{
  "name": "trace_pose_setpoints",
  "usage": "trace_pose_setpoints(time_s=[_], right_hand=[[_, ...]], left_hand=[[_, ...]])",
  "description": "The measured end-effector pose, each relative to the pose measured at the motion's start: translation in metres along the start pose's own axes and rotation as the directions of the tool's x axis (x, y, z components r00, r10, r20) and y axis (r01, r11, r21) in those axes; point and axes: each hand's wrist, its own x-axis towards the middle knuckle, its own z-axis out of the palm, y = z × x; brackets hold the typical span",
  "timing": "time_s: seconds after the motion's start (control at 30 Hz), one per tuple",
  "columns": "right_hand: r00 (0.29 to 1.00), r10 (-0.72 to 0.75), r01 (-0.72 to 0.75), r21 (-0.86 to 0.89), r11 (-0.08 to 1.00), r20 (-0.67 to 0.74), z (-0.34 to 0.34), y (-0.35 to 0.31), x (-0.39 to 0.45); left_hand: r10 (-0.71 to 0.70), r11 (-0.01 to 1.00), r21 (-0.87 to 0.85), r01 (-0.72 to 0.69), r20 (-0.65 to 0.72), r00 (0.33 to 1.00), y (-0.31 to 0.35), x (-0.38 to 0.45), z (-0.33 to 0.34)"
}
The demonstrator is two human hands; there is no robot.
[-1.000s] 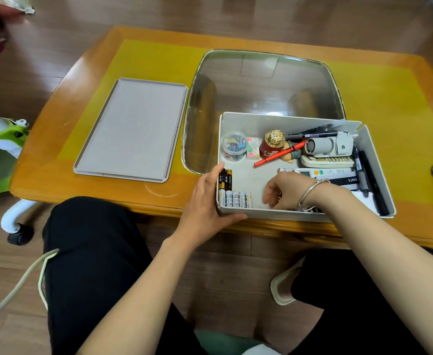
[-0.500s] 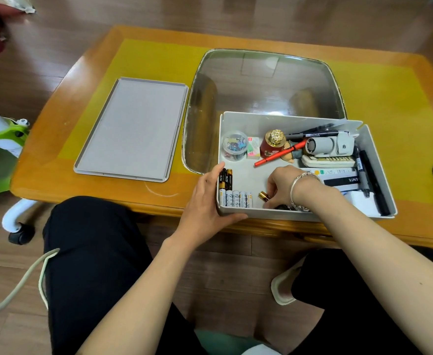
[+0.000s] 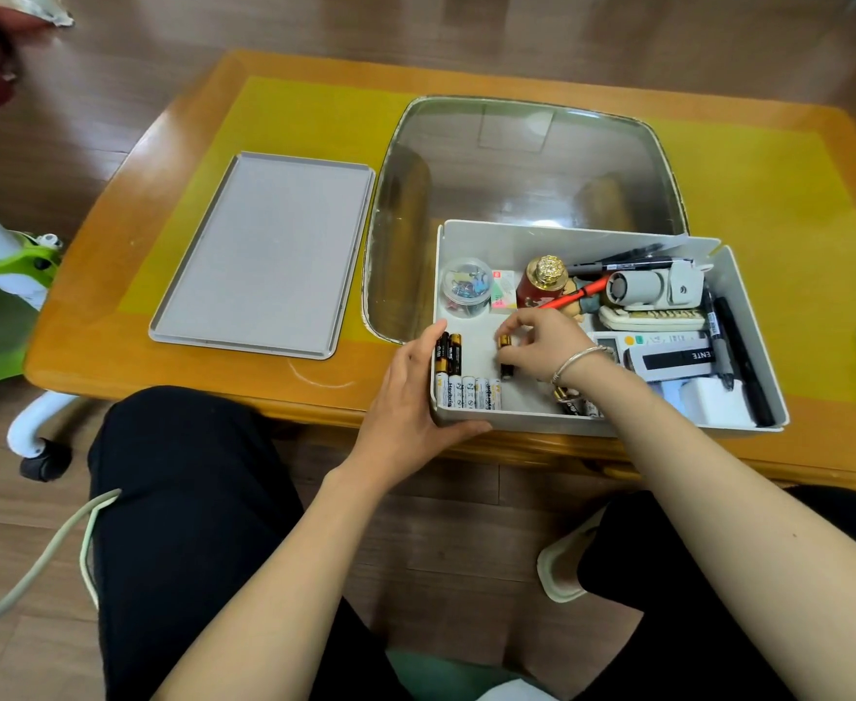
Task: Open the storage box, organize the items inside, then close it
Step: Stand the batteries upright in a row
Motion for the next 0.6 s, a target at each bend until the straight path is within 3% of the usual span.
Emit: trace_pose_setpoints(time_s=[0.2,0.33,0.6], right_hand=[[0.998,-0.054,0.054,0.008,0.998,-0.045,0.011,-0.015,0.006],[0.997,-0.055,0.055,-0.004,0.998,0.047,0.012,-0.019,0.007],[0.995,-0.043,0.041,0.029,0.999,0.088,0.012,-0.024,0.006]], left_hand=[[-0.001,1.000,0.006,0.001,0.000,1.000,0.001,0.000,0.000],[0.001,1.000,0.007,-0.001,0.000,1.000,0.000,0.000,0.001],[0.001,1.000,0.009,-0.001,-0.002,1.000,0.000,0.000,0.001]])
